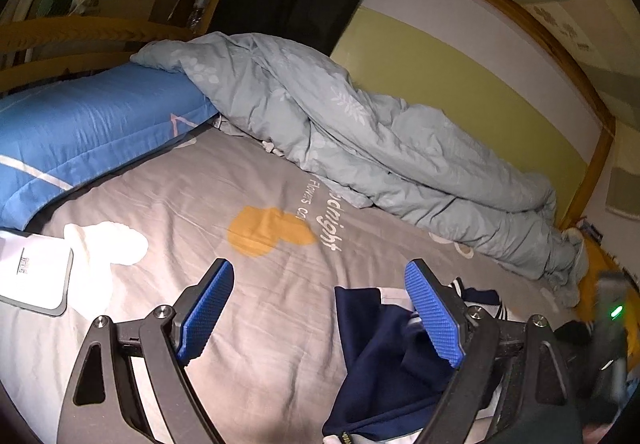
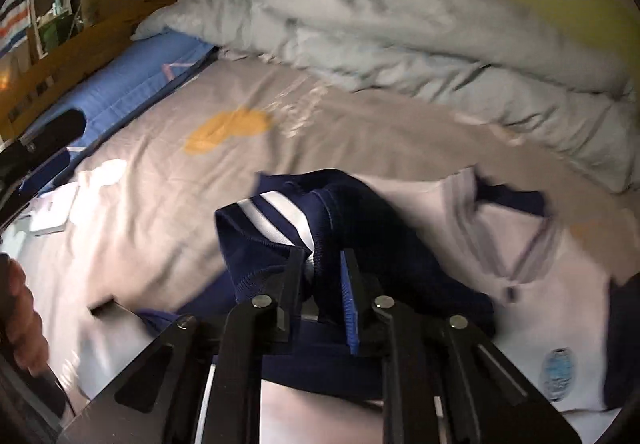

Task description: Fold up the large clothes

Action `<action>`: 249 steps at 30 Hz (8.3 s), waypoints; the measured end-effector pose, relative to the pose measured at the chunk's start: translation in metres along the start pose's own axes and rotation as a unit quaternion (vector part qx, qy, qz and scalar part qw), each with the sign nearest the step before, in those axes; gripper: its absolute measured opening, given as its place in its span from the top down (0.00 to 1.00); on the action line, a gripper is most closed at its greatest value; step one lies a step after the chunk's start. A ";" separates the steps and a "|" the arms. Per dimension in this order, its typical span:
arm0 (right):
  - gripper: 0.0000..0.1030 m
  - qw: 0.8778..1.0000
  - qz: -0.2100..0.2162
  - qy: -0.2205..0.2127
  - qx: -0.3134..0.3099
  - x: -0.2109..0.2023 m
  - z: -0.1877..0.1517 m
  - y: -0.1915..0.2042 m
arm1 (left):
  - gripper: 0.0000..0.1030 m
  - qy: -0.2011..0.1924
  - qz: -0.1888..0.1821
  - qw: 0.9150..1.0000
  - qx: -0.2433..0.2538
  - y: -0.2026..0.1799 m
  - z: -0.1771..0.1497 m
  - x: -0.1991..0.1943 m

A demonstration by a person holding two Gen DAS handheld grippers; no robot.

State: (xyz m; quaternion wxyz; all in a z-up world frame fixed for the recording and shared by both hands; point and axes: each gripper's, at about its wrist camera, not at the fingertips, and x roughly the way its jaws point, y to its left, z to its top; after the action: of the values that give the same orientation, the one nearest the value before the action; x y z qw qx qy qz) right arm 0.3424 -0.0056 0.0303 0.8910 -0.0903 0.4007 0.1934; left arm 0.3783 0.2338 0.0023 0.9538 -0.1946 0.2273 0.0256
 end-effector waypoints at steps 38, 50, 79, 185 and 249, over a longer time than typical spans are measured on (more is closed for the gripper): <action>0.57 0.994 -0.088 0.027 0.059 -0.016 -0.109 -0.209 | 0.91 0.203 0.020 0.953 0.223 -0.088 -0.096 0.116; 0.88 0.967 -0.094 -0.177 0.159 -0.089 -0.112 -0.252 | 0.96 0.082 0.096 0.979 0.159 -0.064 -0.056 0.075; 0.01 0.938 -0.125 -0.205 0.252 -0.124 -0.120 -0.304 | 0.15 -0.057 -0.029 0.983 0.170 -0.116 -0.052 0.005; 0.98 0.977 0.111 -0.069 0.166 -0.058 -0.113 -0.262 | 0.00 -0.048 0.016 0.986 0.162 -0.113 -0.069 0.028; 0.38 0.970 -0.063 -0.021 0.234 -0.054 -0.130 -0.326 | 0.86 0.086 0.036 0.983 0.157 -0.158 -0.078 0.105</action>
State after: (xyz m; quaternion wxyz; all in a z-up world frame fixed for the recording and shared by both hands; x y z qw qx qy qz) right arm 0.3576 -0.3581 -0.0135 0.9060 0.1000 0.4095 0.0397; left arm 0.4606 0.0538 -0.0514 0.9479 -0.0355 0.3164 0.0069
